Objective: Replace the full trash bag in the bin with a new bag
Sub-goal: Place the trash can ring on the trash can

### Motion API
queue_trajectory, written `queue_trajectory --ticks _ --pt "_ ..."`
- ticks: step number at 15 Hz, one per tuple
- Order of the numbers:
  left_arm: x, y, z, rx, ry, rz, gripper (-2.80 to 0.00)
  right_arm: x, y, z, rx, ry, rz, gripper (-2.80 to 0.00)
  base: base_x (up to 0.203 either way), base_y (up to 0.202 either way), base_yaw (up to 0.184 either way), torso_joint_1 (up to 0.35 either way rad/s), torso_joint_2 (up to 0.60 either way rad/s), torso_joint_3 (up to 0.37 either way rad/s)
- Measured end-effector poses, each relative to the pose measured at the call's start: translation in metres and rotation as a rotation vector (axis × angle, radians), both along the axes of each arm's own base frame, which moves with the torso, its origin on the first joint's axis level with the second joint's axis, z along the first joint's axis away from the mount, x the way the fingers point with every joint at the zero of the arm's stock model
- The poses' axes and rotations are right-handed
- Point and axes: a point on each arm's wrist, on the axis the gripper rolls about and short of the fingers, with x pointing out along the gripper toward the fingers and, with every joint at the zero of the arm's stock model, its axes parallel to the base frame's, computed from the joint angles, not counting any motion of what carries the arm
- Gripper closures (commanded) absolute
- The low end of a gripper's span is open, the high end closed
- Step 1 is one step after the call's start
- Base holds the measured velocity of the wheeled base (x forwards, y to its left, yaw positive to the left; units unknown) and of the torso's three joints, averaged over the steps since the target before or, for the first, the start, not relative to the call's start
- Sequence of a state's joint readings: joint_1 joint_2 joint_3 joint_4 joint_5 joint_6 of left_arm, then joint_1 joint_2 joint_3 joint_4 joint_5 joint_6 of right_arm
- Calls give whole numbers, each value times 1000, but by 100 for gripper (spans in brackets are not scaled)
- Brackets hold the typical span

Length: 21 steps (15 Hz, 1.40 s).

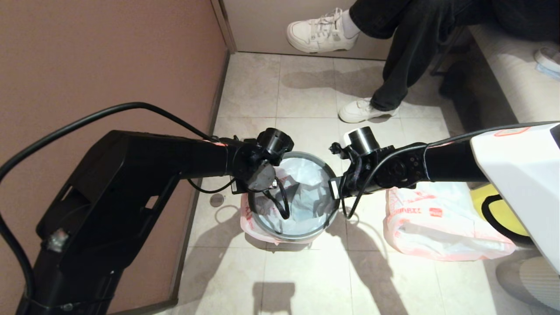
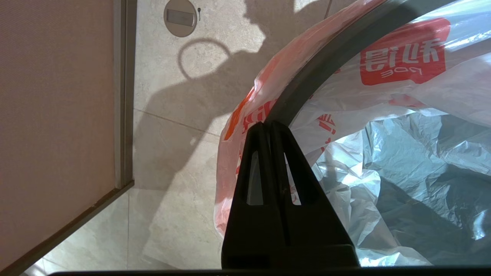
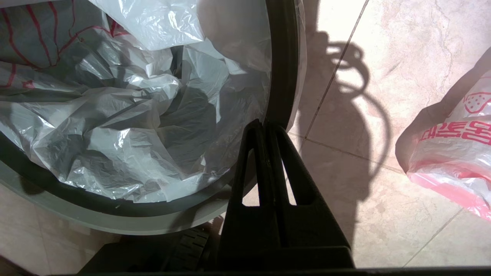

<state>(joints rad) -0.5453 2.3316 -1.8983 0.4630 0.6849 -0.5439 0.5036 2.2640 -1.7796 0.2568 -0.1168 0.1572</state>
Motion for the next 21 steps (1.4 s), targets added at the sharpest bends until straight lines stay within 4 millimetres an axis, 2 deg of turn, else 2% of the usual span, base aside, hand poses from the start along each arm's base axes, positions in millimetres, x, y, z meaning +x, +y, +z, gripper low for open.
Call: queue_trajectory --ticks 8,13,18,21 --pt "2 -1 -5 5 9 0 0 0 1 -3 -4 6 2 0 0 0 0 0 0 0" --pt "2 -4 3 -33 -25 10 0 -3 0 6 -2 -11 -4 0 0 0 0 0 0 0" --pt "-9 -10 25 -37 -64 -18 0 -8 0 35 10 -88 -31 0 0 0 0 0 0 0" --pt "-20 -11 51 -18 -107 -55 0 -19 -11 61 54 -118 -80 0 0 0 0 0 0 0"
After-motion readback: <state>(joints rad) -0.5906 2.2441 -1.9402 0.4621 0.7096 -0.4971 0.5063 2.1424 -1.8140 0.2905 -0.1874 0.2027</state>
